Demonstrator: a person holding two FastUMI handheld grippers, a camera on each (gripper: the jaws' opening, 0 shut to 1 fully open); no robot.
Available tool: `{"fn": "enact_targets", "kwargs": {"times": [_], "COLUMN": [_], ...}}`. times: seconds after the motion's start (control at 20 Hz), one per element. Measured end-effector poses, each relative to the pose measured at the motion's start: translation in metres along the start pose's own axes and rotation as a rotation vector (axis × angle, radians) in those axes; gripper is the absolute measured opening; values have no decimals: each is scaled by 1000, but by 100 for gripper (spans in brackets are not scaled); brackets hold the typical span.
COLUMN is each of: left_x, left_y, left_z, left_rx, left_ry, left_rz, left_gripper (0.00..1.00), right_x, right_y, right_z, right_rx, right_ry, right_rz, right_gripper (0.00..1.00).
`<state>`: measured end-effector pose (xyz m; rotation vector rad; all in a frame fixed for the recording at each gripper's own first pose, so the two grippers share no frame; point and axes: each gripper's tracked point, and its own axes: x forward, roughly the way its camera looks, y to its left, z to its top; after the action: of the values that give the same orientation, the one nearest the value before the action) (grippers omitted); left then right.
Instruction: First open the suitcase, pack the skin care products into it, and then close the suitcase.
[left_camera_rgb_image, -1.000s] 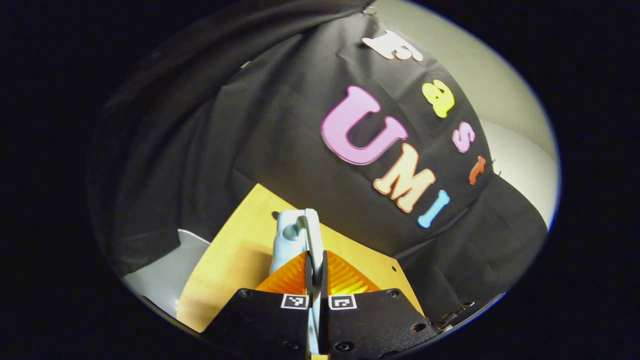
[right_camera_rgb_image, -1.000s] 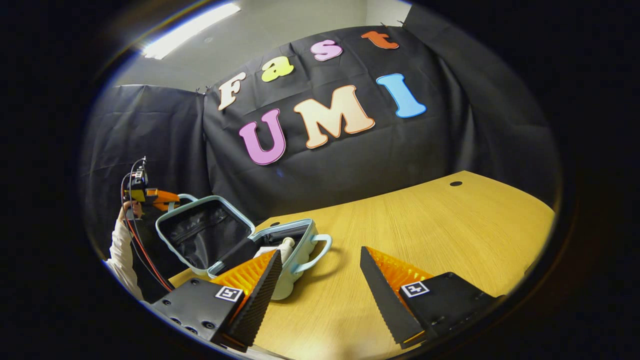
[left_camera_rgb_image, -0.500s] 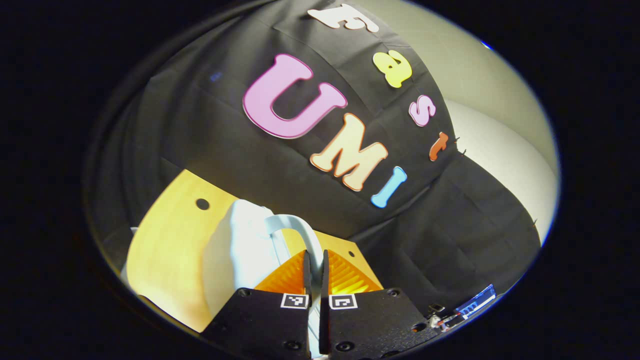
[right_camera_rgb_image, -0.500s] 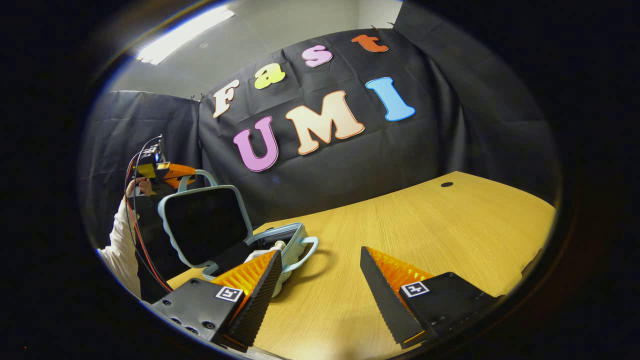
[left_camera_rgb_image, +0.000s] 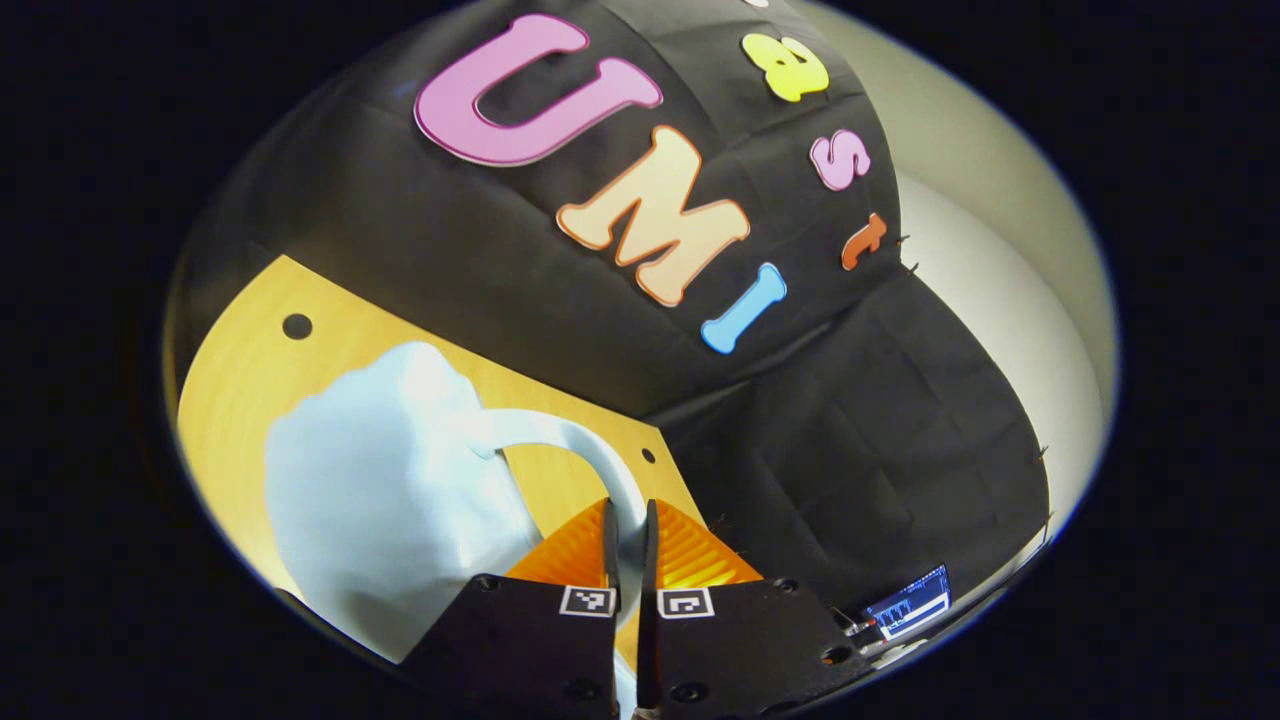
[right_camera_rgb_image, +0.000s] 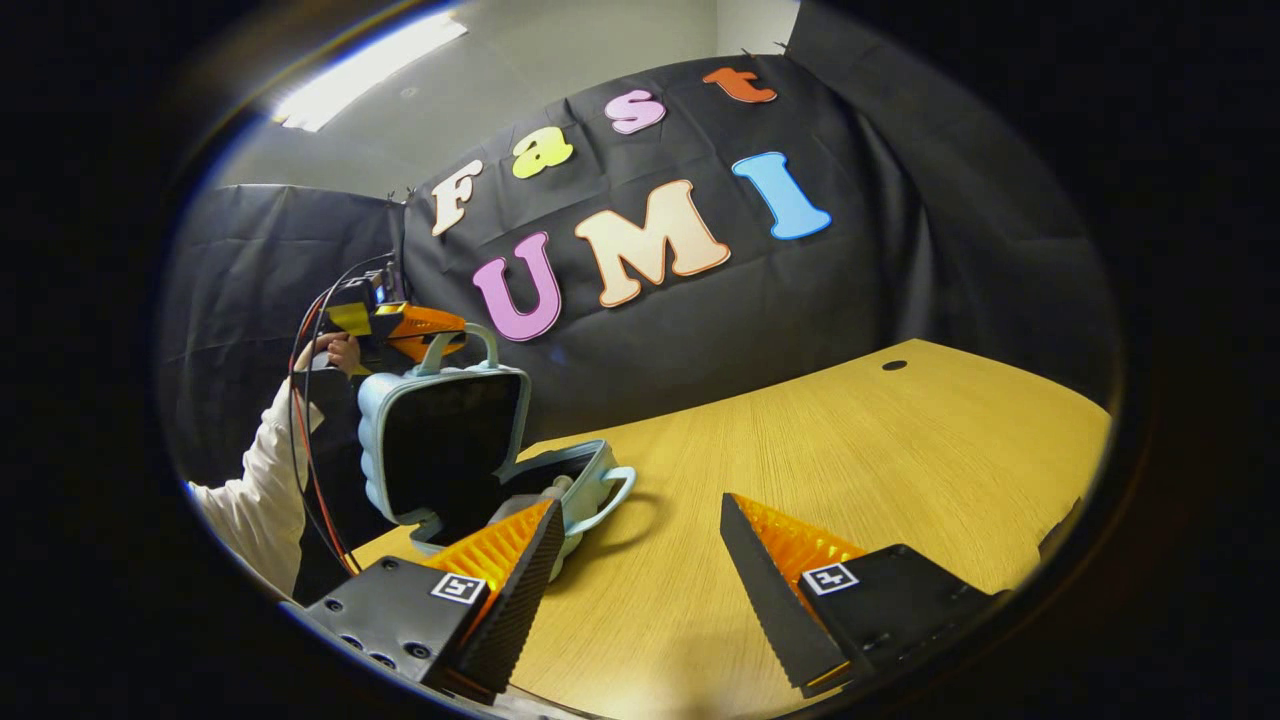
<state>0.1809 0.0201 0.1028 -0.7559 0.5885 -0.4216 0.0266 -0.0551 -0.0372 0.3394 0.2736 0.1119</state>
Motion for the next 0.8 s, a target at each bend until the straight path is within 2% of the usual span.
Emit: {"fn": "enact_targets", "kwargs": {"times": [0.25, 0.4, 0.65, 0.8], "left_x": [73, 105, 139, 145], "left_y": [7, 26, 59, 64], "left_z": [-53, -88, -143, -155], "left_rx": [-19, 19, 76, 95], "left_ry": [160, 241, 440, 512], "left_rz": [28, 103, 252, 293], "left_gripper": [1, 1, 2, 3], "right_x": [-5, -4, 0, -3], "right_y": [-3, -6, -8, -14], "right_z": [-1, 0, 3, 0], "right_rx": [10, 10, 17, 16], "right_ry": [3, 2, -1, 3], "right_rz": [11, 5, -3, -29], "right_gripper": [98, 98, 98, 98]}}
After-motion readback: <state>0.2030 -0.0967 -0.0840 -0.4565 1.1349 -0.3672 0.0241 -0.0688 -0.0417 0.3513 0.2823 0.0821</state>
